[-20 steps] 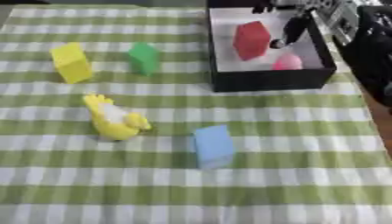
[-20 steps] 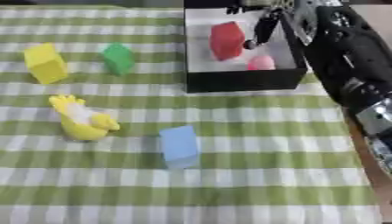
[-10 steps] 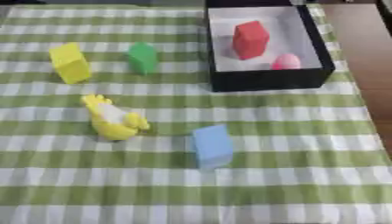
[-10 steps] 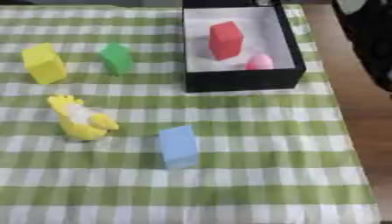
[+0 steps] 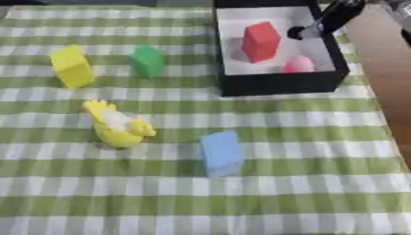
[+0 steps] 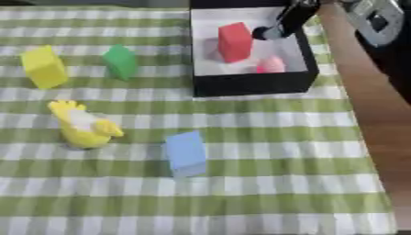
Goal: Pick up objects on the table and place them in the box.
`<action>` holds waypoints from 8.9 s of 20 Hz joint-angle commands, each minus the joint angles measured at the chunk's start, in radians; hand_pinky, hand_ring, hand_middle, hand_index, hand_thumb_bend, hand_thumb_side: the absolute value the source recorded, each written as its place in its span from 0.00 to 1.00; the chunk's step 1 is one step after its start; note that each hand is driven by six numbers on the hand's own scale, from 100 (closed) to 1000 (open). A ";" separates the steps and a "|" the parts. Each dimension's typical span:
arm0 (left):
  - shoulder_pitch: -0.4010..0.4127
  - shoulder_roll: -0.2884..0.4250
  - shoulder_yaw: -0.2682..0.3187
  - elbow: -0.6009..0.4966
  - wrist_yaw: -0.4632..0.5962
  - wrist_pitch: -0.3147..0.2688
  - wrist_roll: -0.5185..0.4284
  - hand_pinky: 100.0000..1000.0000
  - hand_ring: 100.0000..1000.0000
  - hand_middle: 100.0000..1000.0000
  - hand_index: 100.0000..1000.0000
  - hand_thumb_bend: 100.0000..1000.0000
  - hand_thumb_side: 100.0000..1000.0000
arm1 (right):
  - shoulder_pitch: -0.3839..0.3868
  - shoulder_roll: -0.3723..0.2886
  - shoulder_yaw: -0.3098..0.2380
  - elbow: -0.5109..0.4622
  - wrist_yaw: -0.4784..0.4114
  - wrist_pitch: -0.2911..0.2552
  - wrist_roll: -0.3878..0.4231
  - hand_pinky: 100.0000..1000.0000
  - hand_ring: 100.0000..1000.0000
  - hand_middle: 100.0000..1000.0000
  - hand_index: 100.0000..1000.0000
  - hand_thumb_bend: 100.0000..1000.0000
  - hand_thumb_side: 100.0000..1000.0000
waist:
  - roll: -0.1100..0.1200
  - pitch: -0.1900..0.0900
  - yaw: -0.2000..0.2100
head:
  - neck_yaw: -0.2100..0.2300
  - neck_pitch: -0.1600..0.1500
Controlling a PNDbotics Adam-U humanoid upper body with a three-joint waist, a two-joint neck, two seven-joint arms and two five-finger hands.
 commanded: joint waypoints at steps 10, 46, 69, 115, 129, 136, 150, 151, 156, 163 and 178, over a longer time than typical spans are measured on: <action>0.000 0.028 0.007 -0.012 -0.003 -0.001 -0.003 0.68 0.72 0.76 0.82 0.23 0.58 | 0.087 -0.055 0.066 -0.352 -0.212 0.166 0.185 0.88 0.81 0.79 0.89 0.36 0.23 | -0.008 -0.028 -0.006 | 0.003 -0.002; 0.002 0.027 0.006 -0.008 -0.002 -0.006 -0.006 0.68 0.72 0.76 0.81 0.22 0.58 | 0.241 0.228 0.112 -0.557 0.037 0.644 0.467 0.88 0.81 0.78 0.89 0.40 0.50 | -0.019 -0.034 -0.010 | 0.017 -0.002; 0.002 0.016 0.005 -0.008 0.003 -0.008 -0.007 0.68 0.72 0.76 0.80 0.22 0.58 | 0.265 0.320 0.154 -0.323 0.202 0.588 0.393 0.88 0.83 0.72 0.89 0.47 0.47 | -0.016 -0.020 0.005 | 0.005 -0.002; 0.013 0.037 0.011 -0.009 -0.001 -0.003 -0.008 0.68 0.72 0.76 0.79 0.21 0.58 | -0.154 0.003 -0.107 -0.069 -0.097 0.536 0.389 0.81 0.68 0.51 0.66 0.30 0.11 | -0.011 -0.033 -0.014 | 0.019 -0.002; 0.007 0.037 0.009 -0.011 0.001 -0.001 -0.010 0.69 0.72 0.76 0.79 0.21 0.58 | -0.241 0.167 -0.164 0.496 0.254 0.254 0.217 0.83 0.71 0.54 0.68 0.33 0.14 | -0.007 -0.020 -0.001 | 0.000 -0.002; 0.000 0.034 0.007 -0.013 0.003 0.000 -0.012 0.69 0.73 0.76 0.79 0.21 0.58 | -0.225 0.210 -0.176 0.584 0.284 0.216 0.194 0.83 0.72 0.55 0.69 0.34 0.13 | -0.008 -0.012 0.010 | -0.015 -0.002; -0.004 0.031 0.005 -0.014 0.004 0.000 -0.014 0.69 0.72 0.76 0.79 0.21 0.58 | -0.209 0.256 -0.190 0.659 0.433 0.220 0.110 0.86 0.85 0.77 0.85 0.36 0.16 | -0.006 -0.010 0.015 | -0.025 -0.006; -0.004 0.031 0.005 -0.014 0.004 0.000 -0.014 0.69 0.73 0.76 0.79 0.21 0.58 | -0.208 0.256 -0.190 0.659 0.452 0.220 0.112 0.87 0.87 0.79 0.87 0.37 0.26 | -0.006 -0.011 0.015 | -0.025 -0.005; -0.003 0.032 0.006 -0.014 0.003 0.000 -0.013 0.69 0.73 0.76 0.79 0.21 0.58 | -0.207 0.251 -0.205 0.643 0.491 0.238 0.140 0.91 0.90 0.82 0.93 0.38 0.57 | -0.005 -0.013 0.012 | -0.022 -0.002; 0.000 0.032 0.008 -0.014 0.003 0.001 -0.012 0.69 0.73 0.76 0.79 0.21 0.58 | -0.184 0.214 -0.227 0.499 0.273 0.297 0.160 0.92 0.86 0.77 0.93 0.36 0.14 | 0.000 -0.017 0.006 | -0.015 -0.002; -0.026 0.085 0.002 -0.032 -0.012 0.015 -0.023 0.69 0.73 0.76 0.80 0.20 0.56 | 0.244 -0.042 -0.441 -0.504 -0.870 0.603 -0.291 0.92 0.76 0.61 0.81 0.00 0.15 | 0.018 -0.012 -0.022 | 0.013 -0.002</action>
